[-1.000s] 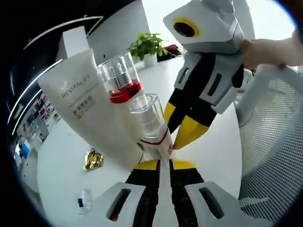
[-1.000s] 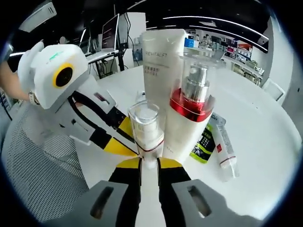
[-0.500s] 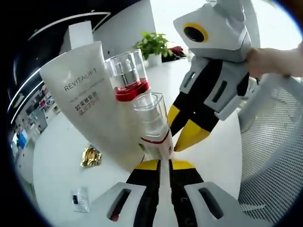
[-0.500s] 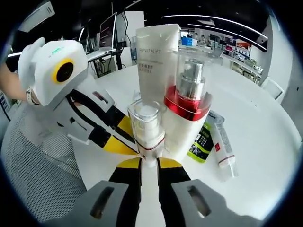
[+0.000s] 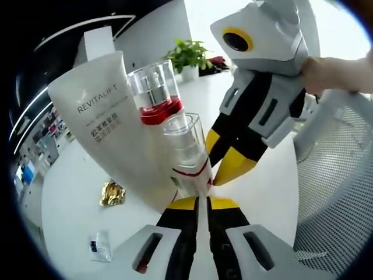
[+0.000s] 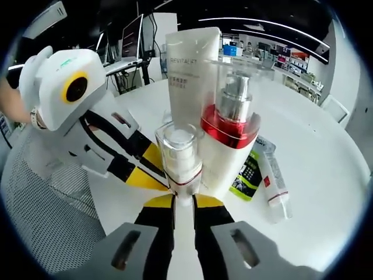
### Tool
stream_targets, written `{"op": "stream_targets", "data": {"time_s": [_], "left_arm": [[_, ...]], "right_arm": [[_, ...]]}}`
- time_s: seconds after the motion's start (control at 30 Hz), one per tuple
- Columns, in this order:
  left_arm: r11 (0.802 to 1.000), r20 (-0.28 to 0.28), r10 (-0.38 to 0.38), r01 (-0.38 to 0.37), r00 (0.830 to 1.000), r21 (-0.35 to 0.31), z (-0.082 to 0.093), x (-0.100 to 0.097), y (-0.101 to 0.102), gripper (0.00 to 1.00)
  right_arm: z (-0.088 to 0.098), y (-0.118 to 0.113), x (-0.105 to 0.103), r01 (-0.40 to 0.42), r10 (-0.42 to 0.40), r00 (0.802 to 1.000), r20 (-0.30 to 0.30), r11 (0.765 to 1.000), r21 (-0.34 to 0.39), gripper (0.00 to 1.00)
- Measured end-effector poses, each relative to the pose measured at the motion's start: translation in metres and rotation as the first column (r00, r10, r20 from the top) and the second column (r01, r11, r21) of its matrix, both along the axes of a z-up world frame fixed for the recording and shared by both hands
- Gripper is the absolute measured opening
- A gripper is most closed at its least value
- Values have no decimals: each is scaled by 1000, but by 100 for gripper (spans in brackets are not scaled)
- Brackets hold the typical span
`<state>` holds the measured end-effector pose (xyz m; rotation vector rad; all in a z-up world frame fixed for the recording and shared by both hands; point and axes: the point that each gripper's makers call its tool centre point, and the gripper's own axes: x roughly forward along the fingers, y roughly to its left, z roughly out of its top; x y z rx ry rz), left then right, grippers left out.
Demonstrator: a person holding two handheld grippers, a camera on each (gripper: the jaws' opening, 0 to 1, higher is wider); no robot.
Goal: Arrange the skincare products in the storage area until every visible bottle or jar stands upright without overlapping.
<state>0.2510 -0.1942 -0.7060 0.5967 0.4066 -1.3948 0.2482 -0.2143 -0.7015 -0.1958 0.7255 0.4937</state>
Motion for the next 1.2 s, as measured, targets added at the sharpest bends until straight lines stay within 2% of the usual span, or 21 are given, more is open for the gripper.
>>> {"op": "stream_targets", "data": {"time_s": [0.17,0.43,0.63,0.77,0.9,1.07,1.13,1.2], "left_arm": [[1000,-3,9,-9,1000,4,3,1,7,1],[998,-41,49,-50,998,-33,24,3,20,4],[991,-100,109,-116,989,-66,43,8,34,6],[979,-147,151,-168,978,-113,57,12,42,15],[966,-136,199,-217,971,-138,69,19,53,24],[953,-171,220,-249,960,-171,82,17,63,31],[955,-171,218,-246,961,-166,83,16,67,35],[961,-164,205,-230,965,-152,84,13,70,42]], "right_arm": [[5,-2,-6,6,-6,1000,0,1000,8,14],[20,-7,-13,23,-23,1000,19,1000,5,20],[39,-9,-17,38,-39,998,50,999,17,26],[50,-7,-18,46,-49,996,75,998,43,30],[55,-7,-22,48,-50,995,84,998,27,38],[65,-8,-25,57,-59,992,108,998,16,46],[69,-11,-25,63,-64,990,122,998,13,48],[71,-12,-26,65,-66,990,124,998,8,54]]}}
